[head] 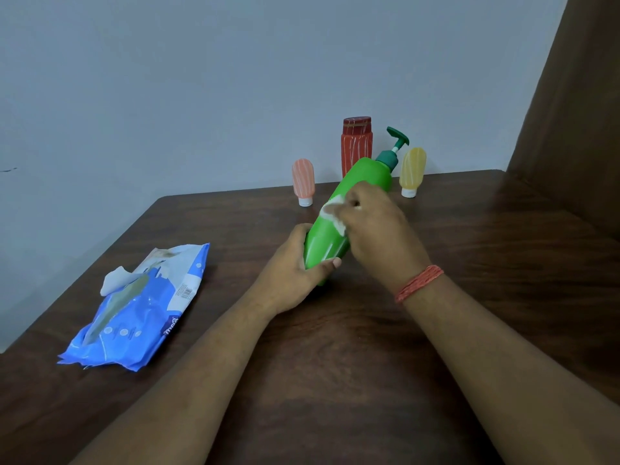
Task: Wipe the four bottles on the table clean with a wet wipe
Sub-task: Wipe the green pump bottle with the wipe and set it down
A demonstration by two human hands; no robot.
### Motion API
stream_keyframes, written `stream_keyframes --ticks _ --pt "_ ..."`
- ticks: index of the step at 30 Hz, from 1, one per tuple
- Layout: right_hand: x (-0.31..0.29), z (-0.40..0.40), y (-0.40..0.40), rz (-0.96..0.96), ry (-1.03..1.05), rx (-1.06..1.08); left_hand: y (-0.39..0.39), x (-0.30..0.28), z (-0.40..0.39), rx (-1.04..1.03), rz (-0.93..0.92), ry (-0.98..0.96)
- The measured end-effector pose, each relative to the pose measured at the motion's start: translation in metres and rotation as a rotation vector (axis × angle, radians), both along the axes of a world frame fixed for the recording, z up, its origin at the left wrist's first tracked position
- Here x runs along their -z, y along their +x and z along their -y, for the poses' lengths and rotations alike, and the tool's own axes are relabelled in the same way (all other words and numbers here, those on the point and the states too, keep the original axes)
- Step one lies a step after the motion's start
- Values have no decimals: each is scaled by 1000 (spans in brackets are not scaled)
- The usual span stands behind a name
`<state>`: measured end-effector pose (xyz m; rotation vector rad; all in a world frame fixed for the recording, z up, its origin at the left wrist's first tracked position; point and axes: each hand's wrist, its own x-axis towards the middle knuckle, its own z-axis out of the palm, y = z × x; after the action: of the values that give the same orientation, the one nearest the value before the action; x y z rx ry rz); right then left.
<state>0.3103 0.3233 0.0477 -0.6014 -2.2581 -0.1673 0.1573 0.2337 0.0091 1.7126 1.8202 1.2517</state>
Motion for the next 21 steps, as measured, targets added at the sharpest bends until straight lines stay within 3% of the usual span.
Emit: stream_keyframes --ticks 2,5,9,13,16,19,21 --pt "1 -2 3 -74 -15 -14 0 0 0 7 3 -1" --pt "7 2 4 63 51 -171 -2 2 0 15 49 14" --pt "7 -8 7 -155 -24 -75 -3 2 0 34 51 -3" --pt "14 -4 7 -66 26 -199 -5 2 0 23 85 10" --pt "17 -9 5 -254 -53 -144 -3 2 1 15 125 -13" --pt "19 -4 2 -188 -36 -226 -3 1 3 20 213 4" --pt "17 -4 1 -253 -35 -216 -1 -1 5 25 315 27"
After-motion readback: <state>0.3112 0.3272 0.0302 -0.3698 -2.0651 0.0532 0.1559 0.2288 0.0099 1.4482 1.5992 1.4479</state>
